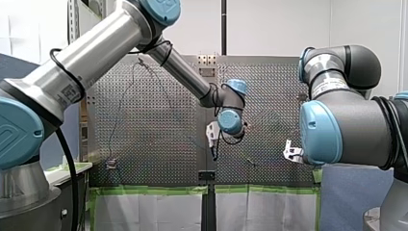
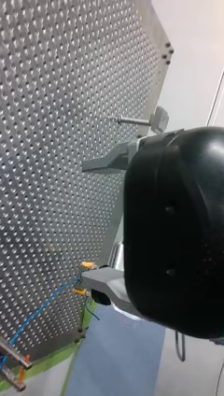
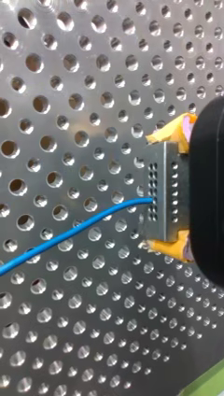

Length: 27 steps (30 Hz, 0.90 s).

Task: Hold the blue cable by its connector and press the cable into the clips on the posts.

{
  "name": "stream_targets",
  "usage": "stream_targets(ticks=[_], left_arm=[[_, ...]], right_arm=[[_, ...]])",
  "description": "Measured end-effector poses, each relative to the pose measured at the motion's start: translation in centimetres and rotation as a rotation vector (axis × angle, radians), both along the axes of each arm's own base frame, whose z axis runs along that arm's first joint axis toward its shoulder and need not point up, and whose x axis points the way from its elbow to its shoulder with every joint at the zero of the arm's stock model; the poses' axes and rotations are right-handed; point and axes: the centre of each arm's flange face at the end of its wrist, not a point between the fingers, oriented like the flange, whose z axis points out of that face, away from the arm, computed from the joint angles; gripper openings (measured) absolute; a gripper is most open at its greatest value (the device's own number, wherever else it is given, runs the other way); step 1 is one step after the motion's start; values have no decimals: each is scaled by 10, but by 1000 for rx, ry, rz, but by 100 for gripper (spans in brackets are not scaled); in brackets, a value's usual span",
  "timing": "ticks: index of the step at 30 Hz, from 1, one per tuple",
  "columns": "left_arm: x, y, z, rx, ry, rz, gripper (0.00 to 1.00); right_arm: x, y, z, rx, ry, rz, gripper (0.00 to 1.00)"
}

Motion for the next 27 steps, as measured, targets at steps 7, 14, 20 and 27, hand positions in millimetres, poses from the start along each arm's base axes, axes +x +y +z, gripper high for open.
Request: stream_targets(ticks=[7, 14, 20, 27], left_arm=[[-13, 17, 19, -19, 4, 6, 100], [-28, 37, 37, -28, 4, 11, 100], [-37, 49, 52, -88, -11, 12, 100], [-46, 58, 68, -185, -22, -20, 100]], right_arm=[[1, 1, 0, 1, 2, 2, 0], [2, 2, -1, 12, 11, 4, 0], [5, 4, -2, 18, 19, 9, 0], [13, 6, -2, 20, 25, 19, 0]])
